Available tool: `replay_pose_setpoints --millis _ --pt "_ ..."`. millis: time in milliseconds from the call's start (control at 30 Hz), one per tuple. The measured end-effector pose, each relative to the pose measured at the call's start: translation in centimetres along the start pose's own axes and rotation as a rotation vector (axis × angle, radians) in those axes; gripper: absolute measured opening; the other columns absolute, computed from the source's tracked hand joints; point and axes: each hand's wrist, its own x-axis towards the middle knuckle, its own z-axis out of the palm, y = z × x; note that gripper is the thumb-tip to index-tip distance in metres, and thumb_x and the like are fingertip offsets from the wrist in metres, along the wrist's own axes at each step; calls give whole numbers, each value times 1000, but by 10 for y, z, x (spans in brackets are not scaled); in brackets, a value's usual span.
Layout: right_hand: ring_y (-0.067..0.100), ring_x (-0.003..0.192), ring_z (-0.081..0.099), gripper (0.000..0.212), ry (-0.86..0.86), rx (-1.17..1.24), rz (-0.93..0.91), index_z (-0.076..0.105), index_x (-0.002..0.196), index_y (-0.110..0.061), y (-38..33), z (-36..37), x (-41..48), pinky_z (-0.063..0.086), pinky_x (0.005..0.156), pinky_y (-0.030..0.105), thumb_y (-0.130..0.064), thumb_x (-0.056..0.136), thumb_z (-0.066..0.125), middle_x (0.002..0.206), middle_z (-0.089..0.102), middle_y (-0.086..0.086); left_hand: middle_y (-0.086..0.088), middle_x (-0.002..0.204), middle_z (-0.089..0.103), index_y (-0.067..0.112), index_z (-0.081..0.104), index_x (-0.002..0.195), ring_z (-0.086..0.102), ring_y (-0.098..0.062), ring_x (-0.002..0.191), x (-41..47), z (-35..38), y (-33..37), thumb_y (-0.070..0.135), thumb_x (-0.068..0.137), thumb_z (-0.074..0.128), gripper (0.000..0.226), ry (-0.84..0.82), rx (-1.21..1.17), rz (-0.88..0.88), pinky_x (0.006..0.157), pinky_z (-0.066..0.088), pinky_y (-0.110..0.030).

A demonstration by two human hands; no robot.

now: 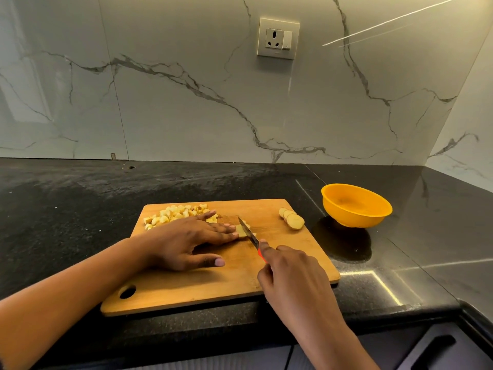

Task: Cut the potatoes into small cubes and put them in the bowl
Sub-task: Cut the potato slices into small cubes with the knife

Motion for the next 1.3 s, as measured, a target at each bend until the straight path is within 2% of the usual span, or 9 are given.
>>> replay_pose_setpoints --millis 233,433,567,733,867,1200,1300 --pt "16 103 53 46 -137 -54 10 31 145 -18 -8 11 27 39 74 25 -28 101 39 120 56 1 21 149 19 37 18 144 1 24 131 0 0 2 77 83 13 73 -7 7 1 106 -17 -8" --pt "13 100 53 53 -111 -44 -31 16 151 -19 -10 5 -5 35 71 22 -29 102 33 120 53 -3 20 150 18 37 18 144 -3 25 130 0 -1 4 77 82 10 74 -16 20 -14 105 -20 -8" --pt "11 98 54 51 -75 -1 -13 23 149 -22 -6 -5 -14 34 71 21 -32 101 33 116 56 -6 17 152 20 36 17 144 1 19 133 -2 -1 6 78 81 8 76 -1 37 -10 105 -21 -9" --pt "10 101 54 46 -45 52 62 33 145 -27 -1 3 5 40 77 22 -33 100 37 116 59 -7 12 150 28 31 29 143 9 13 136 -6 -2 6 76 83 10 77 60 45 16 109 -18 -13" --pt "9 106 53 48 -38 85 93 31 146 -28 -1 4 7 41 83 22 -33 100 38 121 58 -7 13 151 23 33 23 143 5 10 137 -5 -2 7 78 81 7 78 29 83 13 108 -20 -13" --pt "11 102 54 49 -40 31 30 28 148 -27 -11 -1 3 42 79 23 -34 100 36 120 57 -6 21 147 16 36 15 142 4 13 135 -2 -4 6 80 78 2 79 1 100 7 105 -23 -11" --pt "12 98 54 49 -54 -7 0 27 148 -23 -13 0 5 39 72 22 -32 101 36 117 58 -4 19 149 18 35 16 143 5 13 136 -2 -4 5 80 78 3 80 -9 98 7 105 -22 -11"
